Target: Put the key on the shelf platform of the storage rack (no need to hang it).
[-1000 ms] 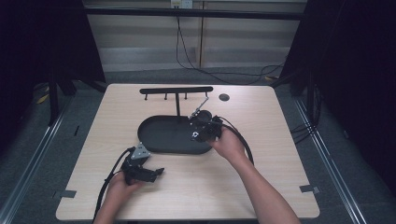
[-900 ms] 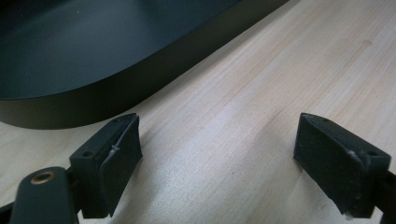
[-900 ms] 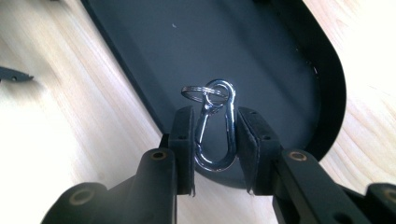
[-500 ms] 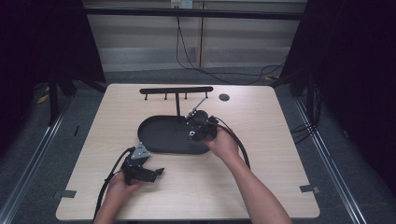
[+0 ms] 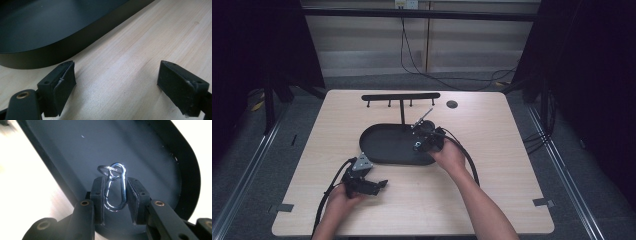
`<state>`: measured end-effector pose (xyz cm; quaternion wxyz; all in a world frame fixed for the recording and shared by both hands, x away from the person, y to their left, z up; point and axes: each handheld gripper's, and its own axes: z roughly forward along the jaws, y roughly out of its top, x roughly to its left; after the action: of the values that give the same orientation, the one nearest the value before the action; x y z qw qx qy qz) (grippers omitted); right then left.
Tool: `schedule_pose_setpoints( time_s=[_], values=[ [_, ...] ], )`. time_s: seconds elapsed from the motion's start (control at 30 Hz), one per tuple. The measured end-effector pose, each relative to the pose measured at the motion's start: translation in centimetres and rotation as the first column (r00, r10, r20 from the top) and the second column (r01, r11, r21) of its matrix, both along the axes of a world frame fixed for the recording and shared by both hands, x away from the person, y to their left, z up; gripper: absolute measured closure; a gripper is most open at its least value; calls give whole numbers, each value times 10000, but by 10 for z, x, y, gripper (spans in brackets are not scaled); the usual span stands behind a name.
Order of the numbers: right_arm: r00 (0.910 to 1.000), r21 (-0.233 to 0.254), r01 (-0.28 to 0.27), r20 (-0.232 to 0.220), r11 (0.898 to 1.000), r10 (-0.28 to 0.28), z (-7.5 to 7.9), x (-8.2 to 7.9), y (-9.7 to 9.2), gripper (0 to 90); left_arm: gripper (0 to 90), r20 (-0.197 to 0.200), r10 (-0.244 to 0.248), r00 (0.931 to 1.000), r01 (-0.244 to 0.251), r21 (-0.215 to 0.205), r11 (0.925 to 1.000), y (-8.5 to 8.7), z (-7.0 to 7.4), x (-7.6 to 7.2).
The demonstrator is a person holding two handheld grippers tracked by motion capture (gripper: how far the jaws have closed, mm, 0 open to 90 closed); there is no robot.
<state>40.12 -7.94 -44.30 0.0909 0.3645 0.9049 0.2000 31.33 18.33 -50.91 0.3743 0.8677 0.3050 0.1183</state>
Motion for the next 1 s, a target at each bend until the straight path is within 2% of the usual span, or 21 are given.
schedule_pose_setpoints(
  time_s=[0.2, 0.77, 1.0],
  values=[
    [9998, -185, 19, -172, 9998, -22, -8, 3, 0, 687, 144, 39, -10, 10000, 9, 38, 10000, 0, 0, 0],
    [9993, -194, 164, -325, 9997, -170, -20, 7, 2, 686, 144, 49, 6, 10000, -6, 30, 10000, 0, 0, 0],
    [9994, -209, 231, -238, 9995, -236, -22, 9, 1, 684, 144, 20, 24, 10000, -24, 0, 10000, 0, 0, 0]
  ],
)
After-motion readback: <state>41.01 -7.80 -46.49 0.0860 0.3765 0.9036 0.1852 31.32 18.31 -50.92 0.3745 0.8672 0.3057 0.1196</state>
